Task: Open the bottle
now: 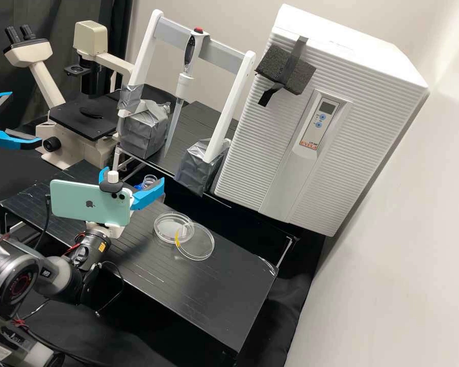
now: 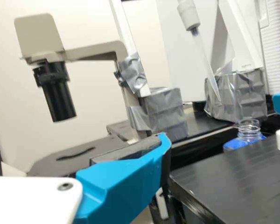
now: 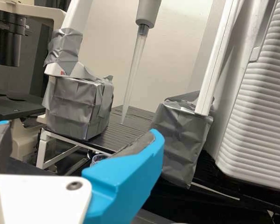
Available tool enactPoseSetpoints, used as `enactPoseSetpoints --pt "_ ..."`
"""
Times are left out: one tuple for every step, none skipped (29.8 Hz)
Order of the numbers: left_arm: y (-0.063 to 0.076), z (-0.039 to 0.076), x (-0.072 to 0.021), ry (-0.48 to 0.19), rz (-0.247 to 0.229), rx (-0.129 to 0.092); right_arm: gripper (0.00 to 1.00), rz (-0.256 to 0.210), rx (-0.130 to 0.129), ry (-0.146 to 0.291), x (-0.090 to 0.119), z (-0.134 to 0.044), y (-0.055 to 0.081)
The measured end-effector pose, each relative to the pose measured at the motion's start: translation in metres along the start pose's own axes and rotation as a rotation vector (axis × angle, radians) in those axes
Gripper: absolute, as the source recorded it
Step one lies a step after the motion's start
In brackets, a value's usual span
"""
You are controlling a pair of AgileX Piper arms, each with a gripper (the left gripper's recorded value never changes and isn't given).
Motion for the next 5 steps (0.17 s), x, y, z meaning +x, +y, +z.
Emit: enactPoseSetpoints --pt "0.0004 0.0001 -0.0004 0.000 0.002 0.000 1.00 0.001 0.000 -0.001 0.0000 0.0001 0.0001" --pt "0.0013 0.0002 -0.0010 0.000 0.006 0.001 1.00 0.001 0.000 -0.001 0.0000 0.0001 0.0001" --pt "0.0026 0.0004 -0.0014 -0.001 0.012 0.002 1.00 0.001 0.000 -0.001 0.0000 0.0001 0.0001" --pt "0.0034 0.0003 -0.0016 0.001 0.017 0.002 1.00 0.001 0.000 -0.001 0.0000 0.0001 0.0001" --pt "0.0046 0.0007 -0.0019 0.002 0.022 0.008 1.00 0.001 0.000 -0.001 0.0000 0.0001 0.0001"
